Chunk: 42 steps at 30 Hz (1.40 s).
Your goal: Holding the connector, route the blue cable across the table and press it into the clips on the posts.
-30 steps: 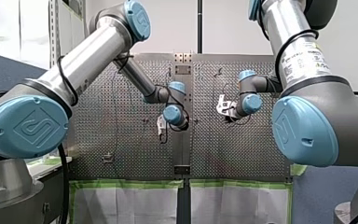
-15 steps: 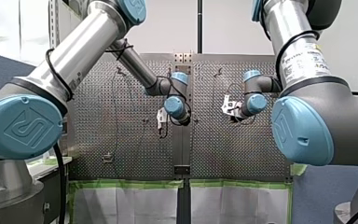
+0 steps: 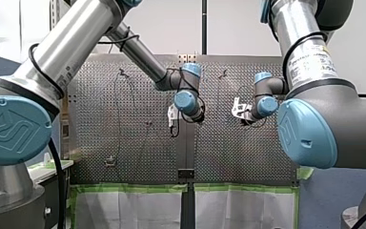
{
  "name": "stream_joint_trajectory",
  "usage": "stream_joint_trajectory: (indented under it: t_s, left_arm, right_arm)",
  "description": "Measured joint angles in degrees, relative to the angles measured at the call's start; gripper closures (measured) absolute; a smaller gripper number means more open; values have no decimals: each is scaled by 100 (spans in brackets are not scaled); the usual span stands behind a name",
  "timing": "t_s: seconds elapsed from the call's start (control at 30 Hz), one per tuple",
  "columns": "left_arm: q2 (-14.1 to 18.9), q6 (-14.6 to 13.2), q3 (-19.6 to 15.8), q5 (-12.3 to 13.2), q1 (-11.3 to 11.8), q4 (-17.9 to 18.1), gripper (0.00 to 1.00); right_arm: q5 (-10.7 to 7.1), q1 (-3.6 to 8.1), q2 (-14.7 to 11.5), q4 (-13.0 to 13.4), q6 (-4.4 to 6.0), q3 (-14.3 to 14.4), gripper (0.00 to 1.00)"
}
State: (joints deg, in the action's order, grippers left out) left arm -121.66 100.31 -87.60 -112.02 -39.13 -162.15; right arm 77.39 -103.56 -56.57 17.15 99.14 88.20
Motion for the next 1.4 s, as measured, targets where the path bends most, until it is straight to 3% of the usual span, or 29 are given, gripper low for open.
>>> stream_joint_trajectory:
  t_s: [0.2,0.6,0.93,1.4]
  left_arm:
    - [-192,81,256,-277,-285,54,0]
    - [-772,231,842,-759,-821,-495,0]
    - [-1285,234,1355,-1008,-805,-894,0]
    - [-1909,223,1987,-1573,-807,-421,0]
  right_arm:
    - [-31,69,0,-16,-22,1,100]
    - [-224,130,-1,-34,-25,1,100]
    - [-273,132,-1,-29,-25,1,100]
    - [-286,143,0,-18,-25,2,100]
